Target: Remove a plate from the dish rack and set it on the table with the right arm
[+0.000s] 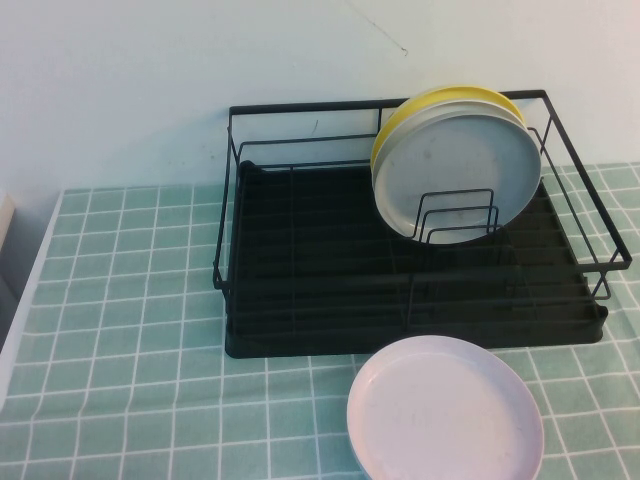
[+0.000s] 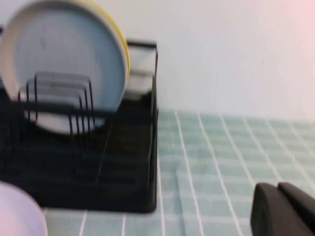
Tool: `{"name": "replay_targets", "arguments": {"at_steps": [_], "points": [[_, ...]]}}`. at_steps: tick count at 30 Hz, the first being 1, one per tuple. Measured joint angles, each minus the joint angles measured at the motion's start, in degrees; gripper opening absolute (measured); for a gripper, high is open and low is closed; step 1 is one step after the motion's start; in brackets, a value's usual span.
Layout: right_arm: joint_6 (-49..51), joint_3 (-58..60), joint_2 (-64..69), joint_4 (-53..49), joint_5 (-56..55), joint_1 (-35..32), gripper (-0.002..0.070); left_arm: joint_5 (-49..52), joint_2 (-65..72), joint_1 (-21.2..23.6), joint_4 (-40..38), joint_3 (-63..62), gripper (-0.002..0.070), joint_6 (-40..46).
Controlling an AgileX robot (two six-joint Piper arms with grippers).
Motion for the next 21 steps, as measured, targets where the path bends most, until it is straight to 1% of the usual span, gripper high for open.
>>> {"name": "replay_targets", "arguments": {"at_steps": [4,9,18,21], "points": [[0.02,0.00,0.00,0.00,-11.92,0.00,-0.0001,0.00,0.00,0.00,0.00,0.00,-0.0003,0.00],[0.02,0.00,0.00,0.00,-20.79,0.00,-0.0001,0.00,0.00,0.00,0.00,0.00,-0.0003,0.00],[0.14,0.00,0.00,0.72,-30.36,0.00,-0.0001,0.00,0.00,0.00,0.00,0.00,-0.0003,0.00],[0.14,-2.14,0.00,0.81,-27.15,0.00,-0.0001,0.00,0.00,0.00,0.00,0.00,-0.0003,0.00]]}}
